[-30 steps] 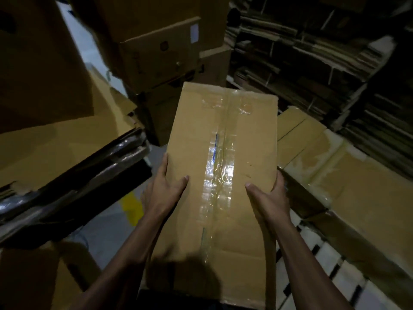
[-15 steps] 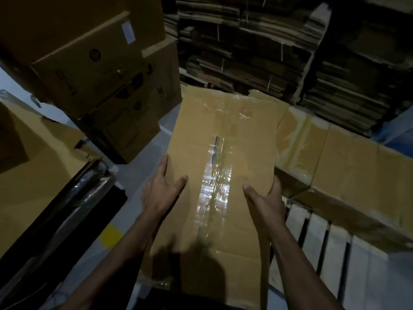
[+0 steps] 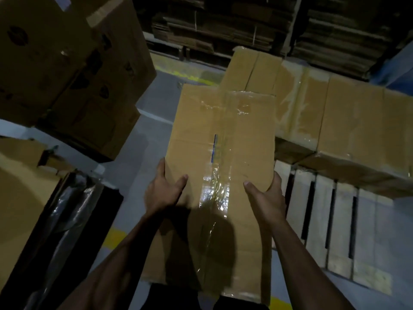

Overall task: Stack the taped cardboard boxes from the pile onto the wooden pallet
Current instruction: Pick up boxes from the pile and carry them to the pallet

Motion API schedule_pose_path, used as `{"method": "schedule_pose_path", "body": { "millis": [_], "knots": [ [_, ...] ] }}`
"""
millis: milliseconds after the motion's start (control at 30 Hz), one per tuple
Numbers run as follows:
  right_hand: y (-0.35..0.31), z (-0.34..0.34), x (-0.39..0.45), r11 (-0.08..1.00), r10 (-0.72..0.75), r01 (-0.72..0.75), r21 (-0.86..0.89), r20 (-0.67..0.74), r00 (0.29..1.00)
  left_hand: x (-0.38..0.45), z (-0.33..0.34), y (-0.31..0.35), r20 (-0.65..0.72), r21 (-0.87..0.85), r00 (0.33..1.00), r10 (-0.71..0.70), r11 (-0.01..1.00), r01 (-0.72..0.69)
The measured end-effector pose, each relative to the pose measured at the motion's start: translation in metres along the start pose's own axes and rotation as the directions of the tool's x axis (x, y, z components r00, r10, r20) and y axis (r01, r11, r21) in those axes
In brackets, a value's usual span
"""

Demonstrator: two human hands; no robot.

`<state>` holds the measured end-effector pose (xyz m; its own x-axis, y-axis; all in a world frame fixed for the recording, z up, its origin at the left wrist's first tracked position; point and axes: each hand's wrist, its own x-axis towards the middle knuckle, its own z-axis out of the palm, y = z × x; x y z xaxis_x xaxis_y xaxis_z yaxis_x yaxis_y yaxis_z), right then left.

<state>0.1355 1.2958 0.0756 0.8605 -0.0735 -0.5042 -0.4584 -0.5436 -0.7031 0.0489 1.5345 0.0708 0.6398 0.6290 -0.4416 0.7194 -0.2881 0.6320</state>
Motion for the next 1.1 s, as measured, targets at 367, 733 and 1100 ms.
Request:
{"method": "schedule_pose_path", "body": {
  "millis": [367,733,1100],
  "knots": [
    [0.067,0.093,0.079,0.994,0.105,-0.103,0.028,-0.067,0.992,0.113,0.068,-0.071,0.11,0.119,0.988,0.112,0.985,-0.125],
    [0.14,0.16,0.148,0.991,0.102,-0.092,0.098,-0.1,0.99,0.191,0.142,-0.138,0.083,0.101,0.987,0.137,0.984,-0.145],
    [0.168,0.183,0.185,0.988,0.074,-0.054,0.144,-0.135,0.988,0.225,0.172,-0.141,0.13,0.092,0.985,0.112,0.988,-0.124]
  ]
}}
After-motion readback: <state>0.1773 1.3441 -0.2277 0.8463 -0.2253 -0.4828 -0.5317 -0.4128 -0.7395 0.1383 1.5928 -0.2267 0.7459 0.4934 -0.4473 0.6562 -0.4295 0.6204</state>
